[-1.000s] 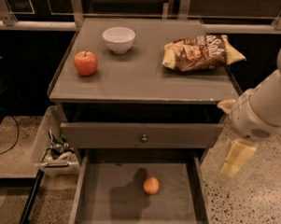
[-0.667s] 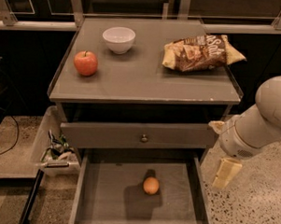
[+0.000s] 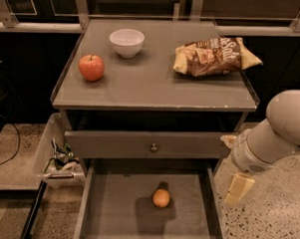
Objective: Pick orange from middle drawer and place on counter
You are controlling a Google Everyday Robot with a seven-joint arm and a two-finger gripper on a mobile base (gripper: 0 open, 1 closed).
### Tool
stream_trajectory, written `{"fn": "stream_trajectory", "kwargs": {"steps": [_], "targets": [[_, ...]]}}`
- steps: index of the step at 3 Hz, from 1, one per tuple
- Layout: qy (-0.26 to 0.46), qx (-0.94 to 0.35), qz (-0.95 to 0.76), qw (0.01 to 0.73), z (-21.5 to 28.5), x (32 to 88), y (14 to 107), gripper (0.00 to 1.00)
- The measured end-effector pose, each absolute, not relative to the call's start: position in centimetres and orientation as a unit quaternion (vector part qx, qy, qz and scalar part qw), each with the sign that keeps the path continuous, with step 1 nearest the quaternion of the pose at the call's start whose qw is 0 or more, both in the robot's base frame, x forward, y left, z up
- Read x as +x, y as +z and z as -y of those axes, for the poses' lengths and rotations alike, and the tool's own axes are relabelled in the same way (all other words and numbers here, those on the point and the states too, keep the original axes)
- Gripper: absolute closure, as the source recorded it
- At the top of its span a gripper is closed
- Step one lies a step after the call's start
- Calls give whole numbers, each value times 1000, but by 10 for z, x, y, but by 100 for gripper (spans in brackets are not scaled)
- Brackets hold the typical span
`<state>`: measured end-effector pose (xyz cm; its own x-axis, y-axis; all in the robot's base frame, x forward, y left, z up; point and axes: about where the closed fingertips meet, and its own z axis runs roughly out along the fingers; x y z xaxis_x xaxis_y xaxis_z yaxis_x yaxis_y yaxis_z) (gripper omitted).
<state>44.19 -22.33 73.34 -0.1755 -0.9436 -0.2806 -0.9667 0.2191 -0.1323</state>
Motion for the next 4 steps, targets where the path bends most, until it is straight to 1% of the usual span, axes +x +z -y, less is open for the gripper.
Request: {"fn": "stream_trajectory", "kwargs": {"steps": [3, 4], "targets": [[160, -623, -750, 152, 194, 449, 526, 0], [186, -625, -745, 143, 183, 443, 489, 0]]}}
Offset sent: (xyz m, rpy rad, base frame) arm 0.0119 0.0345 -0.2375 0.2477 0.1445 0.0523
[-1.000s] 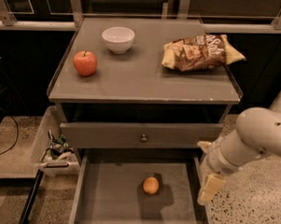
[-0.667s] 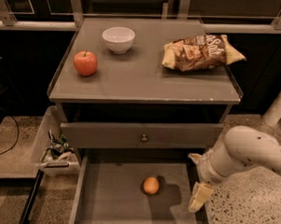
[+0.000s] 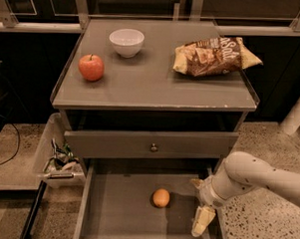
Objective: Pick orange from middle drawer and place on counter
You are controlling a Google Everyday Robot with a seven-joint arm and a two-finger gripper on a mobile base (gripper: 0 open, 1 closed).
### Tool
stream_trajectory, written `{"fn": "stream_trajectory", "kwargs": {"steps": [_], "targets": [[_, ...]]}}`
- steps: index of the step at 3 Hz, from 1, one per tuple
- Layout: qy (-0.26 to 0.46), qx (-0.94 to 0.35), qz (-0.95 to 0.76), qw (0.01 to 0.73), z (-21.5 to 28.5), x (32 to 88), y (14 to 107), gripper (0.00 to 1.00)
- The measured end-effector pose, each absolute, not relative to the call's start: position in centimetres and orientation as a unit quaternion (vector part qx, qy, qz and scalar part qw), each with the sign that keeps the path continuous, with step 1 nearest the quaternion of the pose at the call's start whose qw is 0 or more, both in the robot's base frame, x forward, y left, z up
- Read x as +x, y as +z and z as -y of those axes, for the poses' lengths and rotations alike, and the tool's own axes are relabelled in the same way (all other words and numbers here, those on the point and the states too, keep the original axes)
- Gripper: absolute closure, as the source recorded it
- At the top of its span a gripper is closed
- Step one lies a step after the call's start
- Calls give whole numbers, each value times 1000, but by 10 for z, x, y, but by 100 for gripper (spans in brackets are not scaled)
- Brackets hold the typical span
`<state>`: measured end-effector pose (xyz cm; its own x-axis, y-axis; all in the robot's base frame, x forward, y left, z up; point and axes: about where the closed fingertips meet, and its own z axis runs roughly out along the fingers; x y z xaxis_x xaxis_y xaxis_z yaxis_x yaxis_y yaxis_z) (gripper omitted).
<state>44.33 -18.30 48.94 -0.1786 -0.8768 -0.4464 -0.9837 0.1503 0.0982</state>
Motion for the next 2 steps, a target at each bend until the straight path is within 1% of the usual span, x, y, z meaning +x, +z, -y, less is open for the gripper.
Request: {"fn": "stream_trajectory", "kwargs": {"steps": [1, 2], "targets": [[193, -622, -745, 145, 184, 438, 485, 0], [202, -609, -744, 189, 178, 445, 472, 0]]}}
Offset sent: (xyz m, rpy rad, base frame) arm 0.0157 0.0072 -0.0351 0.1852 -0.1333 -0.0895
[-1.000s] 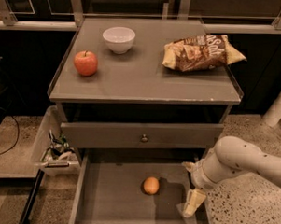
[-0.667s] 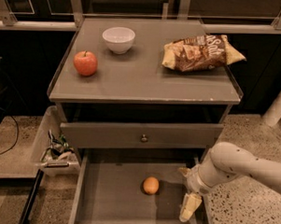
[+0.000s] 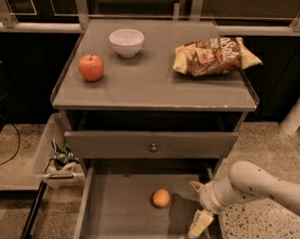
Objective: Pick orange from middle drawer and place on counter
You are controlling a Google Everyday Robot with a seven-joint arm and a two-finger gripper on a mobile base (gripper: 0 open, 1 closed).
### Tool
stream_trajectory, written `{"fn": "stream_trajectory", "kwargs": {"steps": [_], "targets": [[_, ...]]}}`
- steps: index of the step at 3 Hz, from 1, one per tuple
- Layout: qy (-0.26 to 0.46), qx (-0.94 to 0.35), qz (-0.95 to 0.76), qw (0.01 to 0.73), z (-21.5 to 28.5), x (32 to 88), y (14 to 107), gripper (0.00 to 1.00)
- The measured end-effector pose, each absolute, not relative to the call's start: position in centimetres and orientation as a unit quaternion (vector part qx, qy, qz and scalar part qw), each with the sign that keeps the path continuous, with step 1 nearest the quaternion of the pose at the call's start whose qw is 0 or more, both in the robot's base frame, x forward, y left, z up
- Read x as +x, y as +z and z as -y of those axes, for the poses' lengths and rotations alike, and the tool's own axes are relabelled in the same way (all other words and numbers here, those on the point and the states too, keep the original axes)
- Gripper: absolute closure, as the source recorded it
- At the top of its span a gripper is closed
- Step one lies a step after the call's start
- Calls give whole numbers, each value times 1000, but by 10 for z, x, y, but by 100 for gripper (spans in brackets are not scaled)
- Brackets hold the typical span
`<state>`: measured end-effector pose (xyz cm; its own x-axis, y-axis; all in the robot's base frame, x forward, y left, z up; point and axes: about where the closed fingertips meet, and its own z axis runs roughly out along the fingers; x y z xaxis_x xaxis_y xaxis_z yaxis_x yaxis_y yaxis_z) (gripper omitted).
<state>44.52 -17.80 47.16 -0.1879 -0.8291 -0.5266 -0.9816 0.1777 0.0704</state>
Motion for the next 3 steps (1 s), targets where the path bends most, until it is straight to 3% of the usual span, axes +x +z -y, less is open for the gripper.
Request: {"fn": "stream_trajectory", "kwargs": {"steps": [2, 3], "targets": [[237, -576, -718, 311, 164, 475, 452, 0], [288, -563, -684, 364, 142, 494, 434, 0]]}}
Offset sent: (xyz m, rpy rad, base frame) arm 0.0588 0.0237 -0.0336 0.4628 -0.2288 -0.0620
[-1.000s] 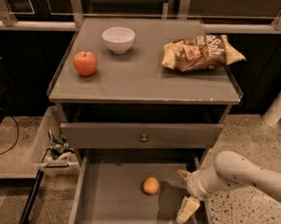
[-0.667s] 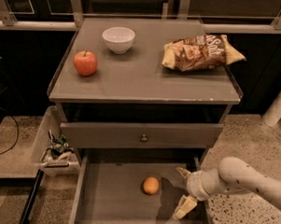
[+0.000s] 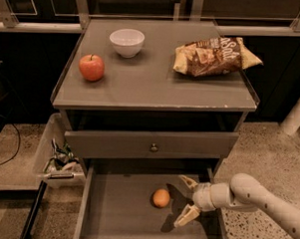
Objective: Pick orange from middle drawer and place on counter
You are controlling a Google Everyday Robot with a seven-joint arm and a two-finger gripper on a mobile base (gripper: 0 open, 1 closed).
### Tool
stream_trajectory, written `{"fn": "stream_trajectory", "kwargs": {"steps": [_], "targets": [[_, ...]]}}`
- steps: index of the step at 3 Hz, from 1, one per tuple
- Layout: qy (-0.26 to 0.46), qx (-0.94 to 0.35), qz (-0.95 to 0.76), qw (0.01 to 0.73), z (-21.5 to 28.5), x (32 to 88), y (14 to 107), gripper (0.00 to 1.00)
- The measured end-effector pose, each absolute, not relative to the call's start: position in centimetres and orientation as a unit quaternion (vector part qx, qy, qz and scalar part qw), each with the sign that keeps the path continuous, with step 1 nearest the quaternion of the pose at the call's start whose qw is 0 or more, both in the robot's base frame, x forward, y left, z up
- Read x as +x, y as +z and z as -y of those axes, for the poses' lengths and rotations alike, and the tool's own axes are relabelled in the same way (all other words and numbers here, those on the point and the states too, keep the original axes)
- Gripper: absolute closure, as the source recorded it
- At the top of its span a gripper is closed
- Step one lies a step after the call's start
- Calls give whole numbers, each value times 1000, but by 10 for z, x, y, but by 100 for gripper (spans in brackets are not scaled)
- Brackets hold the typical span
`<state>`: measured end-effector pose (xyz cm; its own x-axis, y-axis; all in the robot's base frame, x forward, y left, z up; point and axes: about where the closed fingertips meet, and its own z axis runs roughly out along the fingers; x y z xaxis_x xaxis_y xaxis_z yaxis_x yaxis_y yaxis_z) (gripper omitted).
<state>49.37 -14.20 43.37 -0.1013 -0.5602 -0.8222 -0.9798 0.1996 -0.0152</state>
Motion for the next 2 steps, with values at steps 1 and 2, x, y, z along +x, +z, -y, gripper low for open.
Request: {"fn": "stream_trajectory", "kwargs": {"steps": [1, 2], "targets": [[324, -563, -661, 376, 115, 504, 411, 0], [341, -580, -652, 351, 77, 516, 378, 0]]}}
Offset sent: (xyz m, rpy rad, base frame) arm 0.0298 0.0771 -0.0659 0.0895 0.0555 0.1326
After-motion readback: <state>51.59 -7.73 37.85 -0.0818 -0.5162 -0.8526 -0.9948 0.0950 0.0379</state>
